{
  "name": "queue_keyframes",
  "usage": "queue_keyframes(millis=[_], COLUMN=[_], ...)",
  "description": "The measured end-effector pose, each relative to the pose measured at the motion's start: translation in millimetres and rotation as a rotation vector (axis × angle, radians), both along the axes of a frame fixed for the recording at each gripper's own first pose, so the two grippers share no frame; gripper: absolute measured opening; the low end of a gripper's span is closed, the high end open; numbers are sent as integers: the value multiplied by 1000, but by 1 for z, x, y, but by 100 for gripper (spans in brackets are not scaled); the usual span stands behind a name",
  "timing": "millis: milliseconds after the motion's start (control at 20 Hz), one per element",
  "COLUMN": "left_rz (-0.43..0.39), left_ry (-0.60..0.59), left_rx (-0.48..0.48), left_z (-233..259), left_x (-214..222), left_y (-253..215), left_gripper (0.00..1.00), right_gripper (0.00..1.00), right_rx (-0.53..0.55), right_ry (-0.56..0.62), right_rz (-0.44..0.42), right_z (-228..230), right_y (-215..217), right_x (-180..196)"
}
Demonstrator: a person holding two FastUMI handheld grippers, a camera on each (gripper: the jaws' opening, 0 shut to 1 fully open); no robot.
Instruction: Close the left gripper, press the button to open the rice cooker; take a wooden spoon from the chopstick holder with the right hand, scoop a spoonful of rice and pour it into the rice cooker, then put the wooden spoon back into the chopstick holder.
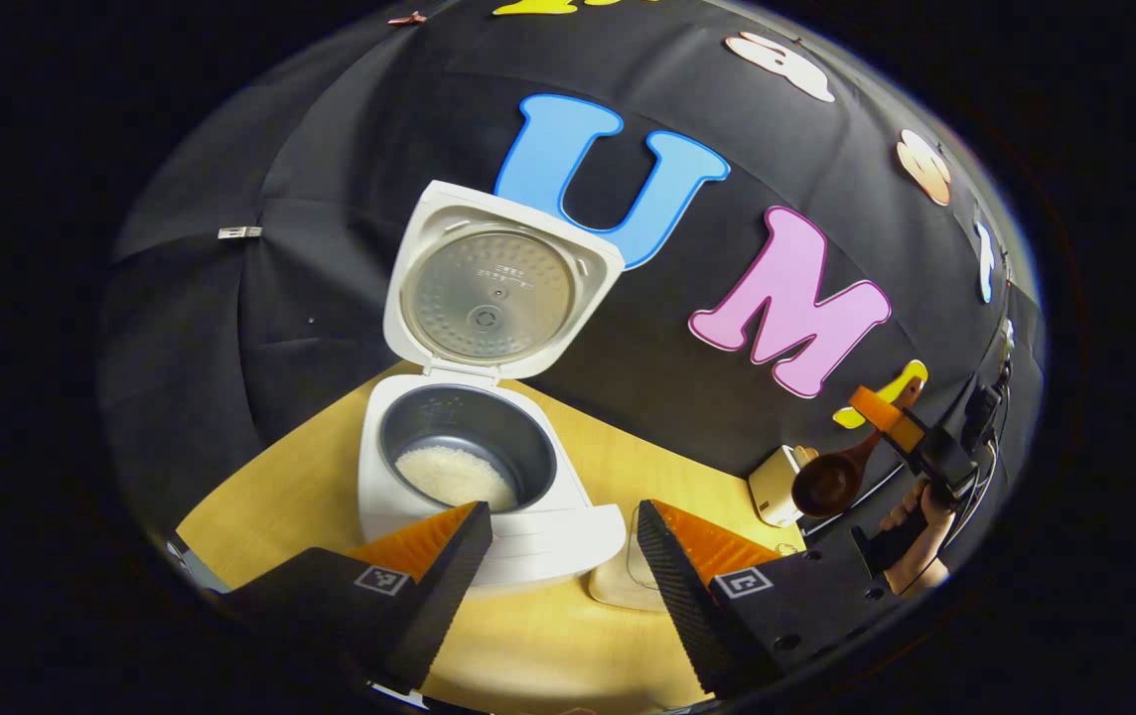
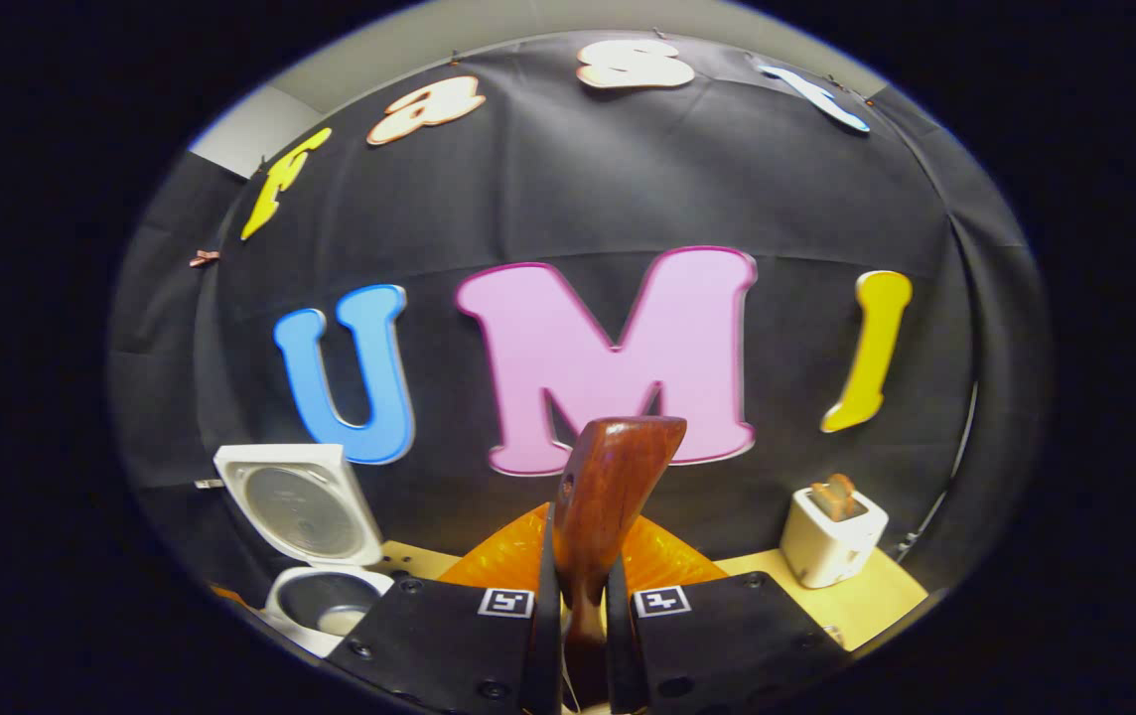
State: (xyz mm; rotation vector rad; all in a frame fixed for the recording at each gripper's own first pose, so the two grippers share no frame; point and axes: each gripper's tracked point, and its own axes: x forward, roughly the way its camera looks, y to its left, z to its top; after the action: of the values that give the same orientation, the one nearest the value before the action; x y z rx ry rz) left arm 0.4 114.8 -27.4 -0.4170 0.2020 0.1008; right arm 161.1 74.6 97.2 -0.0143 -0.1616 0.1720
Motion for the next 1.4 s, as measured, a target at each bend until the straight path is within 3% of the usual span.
queue_keyframes(millis=[350,600,1300,1350,1400], left_rz=[44,85,95,98,103], left_ry=[45,79,115,111,107], left_rx=[25,37,90,91,91], left_z=[-10,-16,-12,-10,-7], left_x=[13,20,29,28,26], left_y=[-37,-49,-59,-57,-53], left_gripper=[95,95,95,95,95], right_gripper=[22,22,22,11,22], right_rx=[40,103,218,235,254], right_ry=[107,185,423,436,451], right_rz=[-184,-266,-371,-381,-391], right_z=[-49,-96,-224,-230,-238], right_y=[-153,-216,-260,-262,-265], right_x=[31,54,68,68,68])
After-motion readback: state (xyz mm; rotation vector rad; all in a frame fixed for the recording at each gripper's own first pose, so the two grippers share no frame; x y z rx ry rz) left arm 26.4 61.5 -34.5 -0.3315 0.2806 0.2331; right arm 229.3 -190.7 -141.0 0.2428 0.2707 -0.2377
